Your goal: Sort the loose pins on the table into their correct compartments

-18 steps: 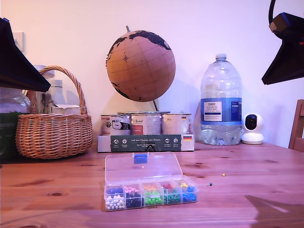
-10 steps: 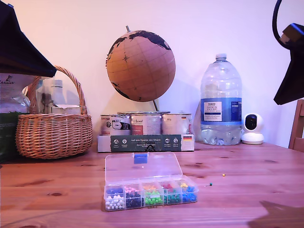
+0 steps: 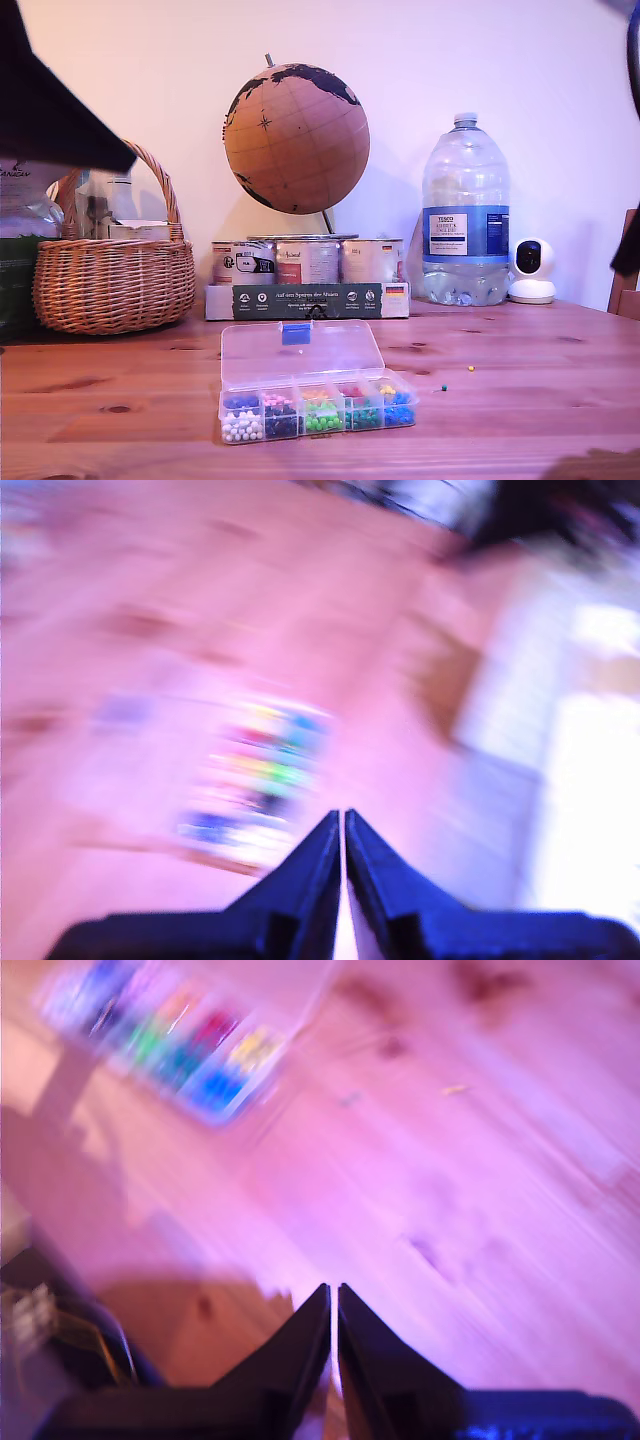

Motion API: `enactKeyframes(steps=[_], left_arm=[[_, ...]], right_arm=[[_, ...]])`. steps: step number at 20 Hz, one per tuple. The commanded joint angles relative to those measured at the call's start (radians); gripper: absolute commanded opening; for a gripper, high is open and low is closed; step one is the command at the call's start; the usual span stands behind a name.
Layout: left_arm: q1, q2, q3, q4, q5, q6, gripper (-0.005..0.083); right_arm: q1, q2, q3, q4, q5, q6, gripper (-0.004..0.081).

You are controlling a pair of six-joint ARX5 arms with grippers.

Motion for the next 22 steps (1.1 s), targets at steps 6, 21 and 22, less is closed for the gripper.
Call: enactKeyframes(steps=[6, 21, 22], left_arm=[[-0.112, 0.005, 0.003, -0.043, 0.023, 0.055, -0.0024], [-0.114, 0.005, 0.003, -0.003, 0.023, 0.043, -0.0024], [-0.114, 0.005, 0.003, -0.005, 0.023, 0.043, -0.0024]], right_arm=[[0.002, 0.243, 0.222, -0.171, -0.061, -0.466, -0.0012], [-0.011, 0.754, 0.653, -0.357, 0.145, -0.921, 0.0094], [-0.011, 0.782, 0.679, -0.354, 0.158, -0.927, 0.0095]])
